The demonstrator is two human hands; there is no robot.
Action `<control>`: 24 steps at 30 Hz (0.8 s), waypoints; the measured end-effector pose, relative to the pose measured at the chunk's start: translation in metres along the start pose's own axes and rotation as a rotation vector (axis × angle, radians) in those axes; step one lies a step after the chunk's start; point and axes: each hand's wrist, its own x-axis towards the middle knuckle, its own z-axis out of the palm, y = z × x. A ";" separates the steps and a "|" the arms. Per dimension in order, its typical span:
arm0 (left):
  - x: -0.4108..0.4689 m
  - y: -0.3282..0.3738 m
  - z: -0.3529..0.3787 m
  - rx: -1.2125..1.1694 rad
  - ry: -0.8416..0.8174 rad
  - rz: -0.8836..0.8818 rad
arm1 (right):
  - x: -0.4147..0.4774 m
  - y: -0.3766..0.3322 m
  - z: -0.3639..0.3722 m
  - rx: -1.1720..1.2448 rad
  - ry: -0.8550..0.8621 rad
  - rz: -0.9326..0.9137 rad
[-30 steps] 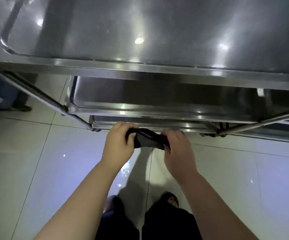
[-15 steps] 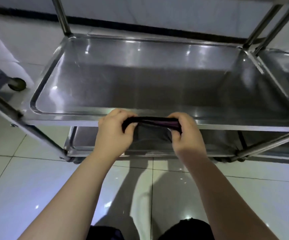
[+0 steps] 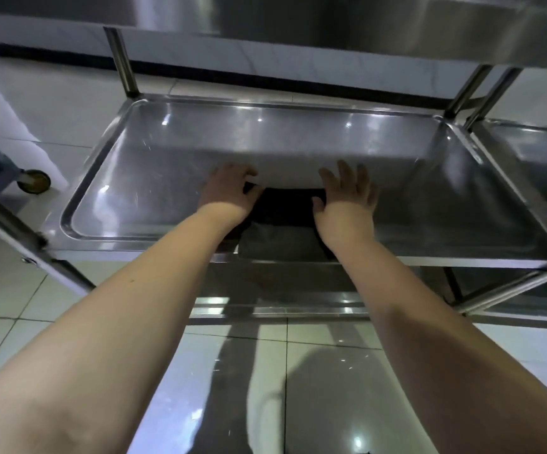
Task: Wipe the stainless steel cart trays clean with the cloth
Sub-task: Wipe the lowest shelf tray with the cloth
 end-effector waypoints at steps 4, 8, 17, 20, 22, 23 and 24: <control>0.006 -0.016 -0.009 0.065 0.078 0.054 | -0.011 -0.044 0.014 0.049 -0.161 -0.220; 0.011 -0.023 0.001 0.240 -0.121 0.111 | 0.001 -0.033 0.037 -0.022 -0.390 -0.168; 0.009 -0.040 0.020 0.407 -0.226 0.112 | 0.034 0.118 0.023 -0.128 -0.346 0.236; 0.009 -0.040 0.018 0.409 -0.217 0.107 | 0.029 0.040 0.036 -0.097 -0.331 0.016; 0.008 -0.042 0.015 0.408 -0.222 0.097 | 0.023 -0.005 0.041 -0.081 -0.360 -0.137; 0.008 -0.042 0.013 0.408 -0.223 0.094 | 0.022 -0.015 0.043 -0.075 -0.376 -0.175; 0.008 -0.042 0.012 0.406 -0.229 0.094 | 0.023 -0.015 0.042 -0.071 -0.386 -0.194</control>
